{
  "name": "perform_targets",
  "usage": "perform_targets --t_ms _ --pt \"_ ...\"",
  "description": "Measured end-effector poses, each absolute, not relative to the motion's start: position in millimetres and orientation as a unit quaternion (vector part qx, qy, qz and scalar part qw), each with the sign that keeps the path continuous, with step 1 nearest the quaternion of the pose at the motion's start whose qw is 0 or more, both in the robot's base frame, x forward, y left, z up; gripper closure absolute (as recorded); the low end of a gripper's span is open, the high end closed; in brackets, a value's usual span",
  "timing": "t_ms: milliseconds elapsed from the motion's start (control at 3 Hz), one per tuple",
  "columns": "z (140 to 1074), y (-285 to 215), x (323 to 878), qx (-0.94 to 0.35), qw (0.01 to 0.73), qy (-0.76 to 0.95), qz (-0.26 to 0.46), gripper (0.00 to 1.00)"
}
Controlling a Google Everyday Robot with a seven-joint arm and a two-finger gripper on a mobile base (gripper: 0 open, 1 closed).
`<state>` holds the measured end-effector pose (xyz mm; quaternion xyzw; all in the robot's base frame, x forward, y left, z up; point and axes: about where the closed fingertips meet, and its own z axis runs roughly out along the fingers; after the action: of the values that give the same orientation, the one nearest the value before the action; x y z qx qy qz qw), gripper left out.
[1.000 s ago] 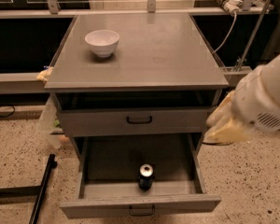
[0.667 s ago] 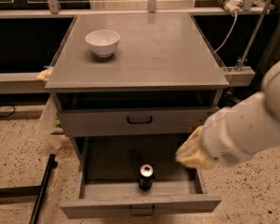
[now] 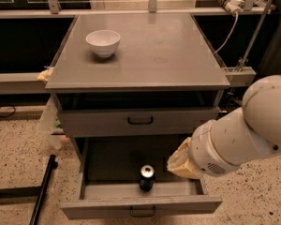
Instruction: Pick pepsi can from middle drawer and place on counter
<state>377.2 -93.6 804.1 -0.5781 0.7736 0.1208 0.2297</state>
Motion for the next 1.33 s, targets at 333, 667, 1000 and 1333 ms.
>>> perform_targets --t_ms 333,667,1000,1333 --pt "781 -95 379 -0.586 0.236 0.768 0.102 1.00" --pt "703 -92 389 -0.619 0.229 0.746 0.088 1.00" --pt "623 -88 430 -0.631 0.235 0.734 0.087 1.00" --pt "566 -80 483 -0.631 0.258 0.726 0.091 1.00"
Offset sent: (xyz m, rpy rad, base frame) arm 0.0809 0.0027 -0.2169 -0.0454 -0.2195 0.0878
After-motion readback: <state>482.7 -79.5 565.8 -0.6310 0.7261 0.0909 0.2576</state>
